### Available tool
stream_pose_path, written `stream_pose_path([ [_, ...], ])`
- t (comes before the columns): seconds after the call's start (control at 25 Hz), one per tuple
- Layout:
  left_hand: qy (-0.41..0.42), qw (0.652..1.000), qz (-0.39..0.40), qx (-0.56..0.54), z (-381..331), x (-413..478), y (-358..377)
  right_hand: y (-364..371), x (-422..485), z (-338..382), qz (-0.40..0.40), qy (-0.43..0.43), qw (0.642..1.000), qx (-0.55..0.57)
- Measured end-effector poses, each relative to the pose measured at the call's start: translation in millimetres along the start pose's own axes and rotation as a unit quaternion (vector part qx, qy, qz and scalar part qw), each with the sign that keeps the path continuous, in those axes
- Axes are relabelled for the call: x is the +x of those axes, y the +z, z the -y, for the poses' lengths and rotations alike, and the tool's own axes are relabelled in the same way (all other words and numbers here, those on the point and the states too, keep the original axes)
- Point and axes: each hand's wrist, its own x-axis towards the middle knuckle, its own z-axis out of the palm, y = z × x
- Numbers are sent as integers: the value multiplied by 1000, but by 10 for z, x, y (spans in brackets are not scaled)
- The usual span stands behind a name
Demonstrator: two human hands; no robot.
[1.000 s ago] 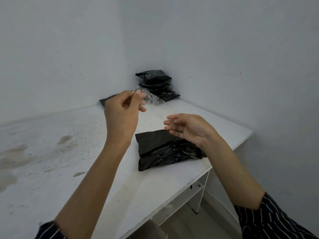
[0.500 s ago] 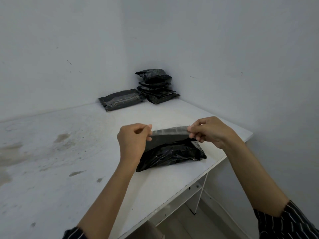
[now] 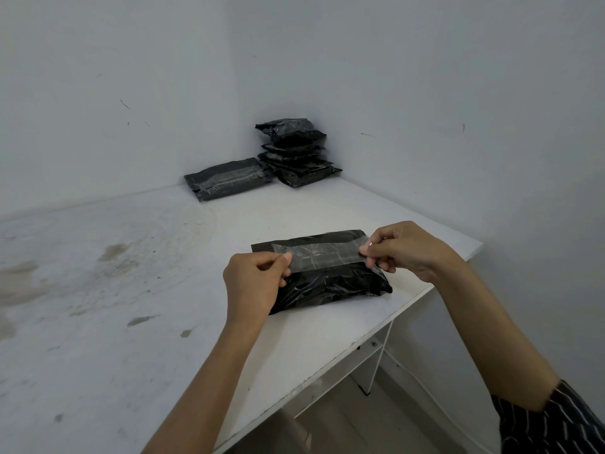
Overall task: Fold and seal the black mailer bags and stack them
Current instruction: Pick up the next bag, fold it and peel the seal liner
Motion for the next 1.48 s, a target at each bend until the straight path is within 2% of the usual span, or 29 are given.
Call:
stream_pose_path([
  [0.24, 0, 1000, 0, 9, 35, -33, 2, 19, 1, -25, -3, 1, 1000, -20],
  [0.6, 69, 990, -11, 120, 102, -133, 114, 137, -46, -39, -68, -42, 989, -124],
  [0.68, 75, 983, -13, 165, 114, -133, 127, 165, -44, -36, -99, -52, 978, -177],
  [0.8, 69, 967, -15, 246, 123, -142, 141, 153, -65, -50, -153, -35, 942, -297],
  [0.96, 30, 935, -44, 350, 130, -107, 109, 80, -92, -200, -148, 23, 956, -253],
  [1.04, 28, 937, -64, 342, 119, -107, 58, 104, -134, -290, -218, 0, 945, -245],
  [1.12, 125, 932, -90, 329, 82, -150, 81, 225, -237, -307, -328, -120, 897, -272],
  [1.16, 188, 924, -79, 322, 58, -176, 126, 324, -294, -282, -350, -200, 871, -282],
  [1.2, 238, 920, -40, 310, 25, -210, 184, 442, -335, -250, -330, -256, 863, -283],
  [1.24, 260, 918, 23, 300, 19, -241, 255, 570, -353, -243, -281, -282, 872, -285],
  [1.32, 236, 913, 149, 298, 63, -306, 359, 793, -349, -311, -187, -253, 899, -305],
  [1.36, 214, 910, 182, 306, 119, -327, 386, 861, -332, -363, -169, -225, 906, -317],
  [1.48, 151, 926, 190, 290, 205, -399, 396, 926, -306, -442, -186, -147, 923, -303],
])
